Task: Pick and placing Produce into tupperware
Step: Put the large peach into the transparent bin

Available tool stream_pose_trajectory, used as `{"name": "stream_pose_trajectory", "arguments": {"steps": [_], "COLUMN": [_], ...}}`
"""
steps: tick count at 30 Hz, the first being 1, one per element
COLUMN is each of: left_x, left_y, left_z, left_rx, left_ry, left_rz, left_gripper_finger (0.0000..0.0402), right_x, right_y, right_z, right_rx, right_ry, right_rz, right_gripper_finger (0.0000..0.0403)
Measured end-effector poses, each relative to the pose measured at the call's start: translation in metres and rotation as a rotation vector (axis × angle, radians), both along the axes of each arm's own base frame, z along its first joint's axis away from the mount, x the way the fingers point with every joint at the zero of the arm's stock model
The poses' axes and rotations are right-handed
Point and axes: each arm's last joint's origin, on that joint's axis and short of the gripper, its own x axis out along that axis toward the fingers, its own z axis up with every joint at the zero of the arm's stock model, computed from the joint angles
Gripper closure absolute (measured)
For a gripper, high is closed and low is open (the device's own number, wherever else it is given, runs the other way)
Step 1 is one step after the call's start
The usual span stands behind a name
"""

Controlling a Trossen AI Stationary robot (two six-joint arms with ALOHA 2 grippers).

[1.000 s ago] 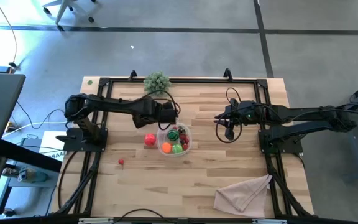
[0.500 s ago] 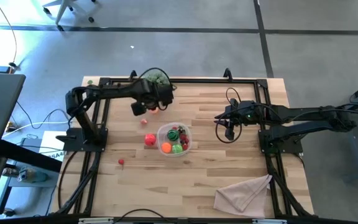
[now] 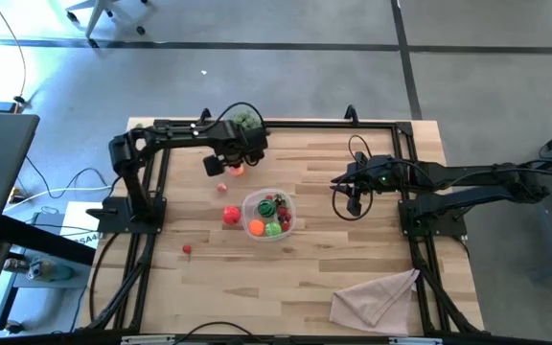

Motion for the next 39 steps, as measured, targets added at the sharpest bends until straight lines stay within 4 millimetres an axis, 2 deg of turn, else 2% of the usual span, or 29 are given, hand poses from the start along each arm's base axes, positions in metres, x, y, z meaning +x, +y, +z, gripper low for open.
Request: {"name": "stream_pose_trajectory", "arguments": {"steps": [4,20,30,39], "left_x": [-0.002,-0.013,-0.012,-0.012], "left_y": [0.006,0.014,0.015,0.022], "left_z": [-0.015,-0.038,-0.044,-0.057], "left_rx": [-0.037,-0.035,-0.012,-0.021], "left_ry": [0.01,-0.037,-0.03,-0.01], "left_rz": [-0.018,0.012,0.014,0.022], "left_gripper_finger": [0.0014,0.0014,0.0014,0.0014], "right_x": [0.0,0.0,0.0,0.0], "right_y": [0.0,0.0,0.0,0.0], "right_z": [0.0,0.0,0.0,0.0], "right_rx": [0.0,0.0,0.0,0.0], "right_ry": [0.002,0.003,0.003,0.004], "right_rz": [0.0,-0.001,0.0,-0.001], "right_gripper_finger": [0.0331,0.0331,0.0331,0.0331]}}
